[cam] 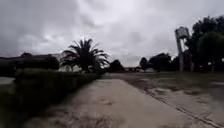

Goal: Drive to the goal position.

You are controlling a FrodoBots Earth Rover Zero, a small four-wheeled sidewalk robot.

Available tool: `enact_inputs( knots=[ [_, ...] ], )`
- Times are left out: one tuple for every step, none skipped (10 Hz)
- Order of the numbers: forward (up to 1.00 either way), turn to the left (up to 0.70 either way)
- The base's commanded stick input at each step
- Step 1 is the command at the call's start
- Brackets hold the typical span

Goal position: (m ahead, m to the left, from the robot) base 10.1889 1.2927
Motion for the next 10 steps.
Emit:
enact_inputs(
  knots=[
    [0.7,0.0],
    [0.7,0.0],
    [0.7,0.0],
    [0.7,0.0],
    [0.7,0.0],
    [0.7,0.0],
    [0.7,0.0],
    [0.7,0.0],
    [0.7,0.0],
    [0.7,0.0]
  ],
)
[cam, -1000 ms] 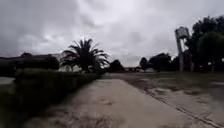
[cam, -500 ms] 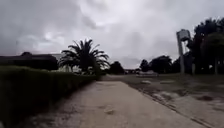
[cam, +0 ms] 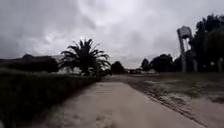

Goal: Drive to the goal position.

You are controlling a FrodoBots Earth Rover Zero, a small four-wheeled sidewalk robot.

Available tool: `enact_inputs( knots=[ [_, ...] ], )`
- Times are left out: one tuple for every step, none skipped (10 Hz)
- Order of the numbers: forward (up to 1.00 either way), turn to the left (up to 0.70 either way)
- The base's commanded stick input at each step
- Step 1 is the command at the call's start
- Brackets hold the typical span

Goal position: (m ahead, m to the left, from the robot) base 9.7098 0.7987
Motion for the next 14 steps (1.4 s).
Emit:
enact_inputs(
  knots=[
    [0.7,0.0],
    [0.7,0.0],
    [0.7,0.0],
    [0.7,0.0],
    [0.7,0.0],
    [0.7,0.0],
    [0.7,0.0],
    [0.7,0.0],
    [0.7,0.0],
    [0.7,0.0],
    [0.7,0.0],
    [0.7,0.0],
    [0.7,0.0],
    [0.7,0.0]
  ],
)
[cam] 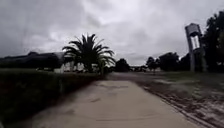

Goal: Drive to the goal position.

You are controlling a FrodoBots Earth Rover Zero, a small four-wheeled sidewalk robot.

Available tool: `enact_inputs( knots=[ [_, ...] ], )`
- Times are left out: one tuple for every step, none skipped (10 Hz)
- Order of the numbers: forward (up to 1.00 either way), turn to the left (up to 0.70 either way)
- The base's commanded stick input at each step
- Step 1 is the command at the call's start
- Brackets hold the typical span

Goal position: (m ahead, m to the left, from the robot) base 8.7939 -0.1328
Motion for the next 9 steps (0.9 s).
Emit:
enact_inputs(
  knots=[
    [0.7,0.0],
    [0.7,0.0],
    [0.7,0.0],
    [0.7,0.0],
    [0.7,0.0],
    [0.7,0.0],
    [0.7,0.0],
    [0.7,0.0],
    [0.7,0.0]
  ],
)
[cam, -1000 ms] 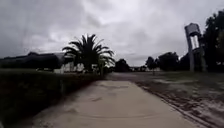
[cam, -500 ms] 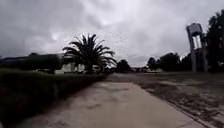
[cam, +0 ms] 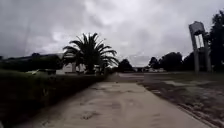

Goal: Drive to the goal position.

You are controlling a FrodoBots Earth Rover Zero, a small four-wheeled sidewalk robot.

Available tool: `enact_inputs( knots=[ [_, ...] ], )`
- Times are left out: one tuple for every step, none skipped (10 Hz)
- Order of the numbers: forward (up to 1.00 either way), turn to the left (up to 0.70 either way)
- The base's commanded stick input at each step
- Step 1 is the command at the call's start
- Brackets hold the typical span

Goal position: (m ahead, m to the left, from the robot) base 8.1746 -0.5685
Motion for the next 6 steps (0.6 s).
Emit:
enact_inputs(
  knots=[
    [0.7,0.0],
    [0.7,0.0],
    [0.7,0.0],
    [0.7,0.0],
    [0.7,0.0],
    [0.7,0.0]
  ],
)
